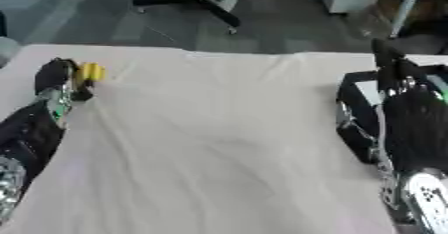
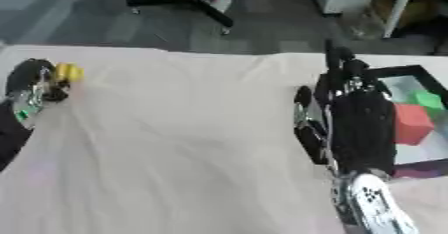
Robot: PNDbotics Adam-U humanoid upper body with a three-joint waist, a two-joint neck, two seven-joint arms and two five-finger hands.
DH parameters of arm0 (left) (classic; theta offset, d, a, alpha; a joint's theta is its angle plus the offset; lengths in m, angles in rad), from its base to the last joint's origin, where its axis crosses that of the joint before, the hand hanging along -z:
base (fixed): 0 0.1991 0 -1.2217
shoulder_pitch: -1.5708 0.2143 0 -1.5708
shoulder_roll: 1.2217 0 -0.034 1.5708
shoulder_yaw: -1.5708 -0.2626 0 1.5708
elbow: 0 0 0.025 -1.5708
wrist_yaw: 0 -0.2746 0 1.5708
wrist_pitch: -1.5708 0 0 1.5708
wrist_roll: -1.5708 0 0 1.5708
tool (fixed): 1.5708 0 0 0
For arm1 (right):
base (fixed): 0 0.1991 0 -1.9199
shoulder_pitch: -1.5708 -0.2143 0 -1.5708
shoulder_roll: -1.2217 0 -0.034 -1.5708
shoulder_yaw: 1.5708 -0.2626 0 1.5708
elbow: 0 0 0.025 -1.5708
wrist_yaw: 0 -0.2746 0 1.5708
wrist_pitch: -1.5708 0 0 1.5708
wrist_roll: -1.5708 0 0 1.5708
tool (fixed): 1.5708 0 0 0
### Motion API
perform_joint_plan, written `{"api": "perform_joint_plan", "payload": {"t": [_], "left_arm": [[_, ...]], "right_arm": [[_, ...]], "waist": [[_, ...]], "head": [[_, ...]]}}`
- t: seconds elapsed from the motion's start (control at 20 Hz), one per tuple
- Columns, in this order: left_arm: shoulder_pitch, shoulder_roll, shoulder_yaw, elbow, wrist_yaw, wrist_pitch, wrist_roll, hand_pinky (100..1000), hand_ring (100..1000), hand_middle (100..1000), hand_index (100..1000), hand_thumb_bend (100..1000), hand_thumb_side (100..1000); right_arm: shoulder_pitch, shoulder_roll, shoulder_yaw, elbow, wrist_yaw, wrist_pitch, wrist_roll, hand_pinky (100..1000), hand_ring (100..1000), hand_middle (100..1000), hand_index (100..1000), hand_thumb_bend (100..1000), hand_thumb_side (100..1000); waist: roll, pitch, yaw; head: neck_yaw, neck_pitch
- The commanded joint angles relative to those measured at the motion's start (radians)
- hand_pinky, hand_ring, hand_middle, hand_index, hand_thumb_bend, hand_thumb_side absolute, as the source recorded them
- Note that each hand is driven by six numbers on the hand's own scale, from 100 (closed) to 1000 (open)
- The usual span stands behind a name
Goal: Pick up the objects with one hand, pass them to the other hand, and then place them into the box on the other side of the table.
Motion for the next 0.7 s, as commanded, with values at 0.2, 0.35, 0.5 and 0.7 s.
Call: {"api": "perform_joint_plan", "payload": {"t": [0.2, 0.35, 0.5, 0.7], "left_arm": [[-0.031, -0.01, -0.077, -0.174, 0.098, -0.098, -0.076, 114, 100, 100, 126, 170, 100], [-0.03, -0.073, -0.139, -0.246, 0.143, -0.142, -0.12, 100, 100, 100, 108, 289, 100], [-0.017, -0.148, -0.205, -0.322, 0.19, -0.189, -0.167, 100, 100, 100, 108, 353, 100], [-0.001, -0.25, -0.306, -0.424, 0.252, -0.252, -0.23, 100, 100, 100, 113, 349, 100]], "right_arm": [[-0.012, -0.002, 0.01, -0.001, 0.03, -0.027, 0.029, 603, 805, 852, 1000, 100, 311], [-0.051, 0.001, 0.052, 0.018, 0.034, -0.06, 0.067, 657, 820, 865, 1000, 100, 344], [-0.108, 0.014, 0.104, 0.057, 0.036, -0.105, 0.113, 732, 834, 876, 983, 100, 263], [-0.161, 0.029, 0.144, 0.114, 0.037, -0.163, 0.176, 806, 847, 885, 991, 100, 250]], "waist": [[-0.002, -0.055, 0.019], [-0.011, -0.07, 0.025], [-0.018, -0.076, 0.026], [-0.023, -0.076, 0.025]], "head": [[-0.064, 0.037], [-0.104, 0.046], [-0.143, 0.043], [-0.204, 0.041]]}}
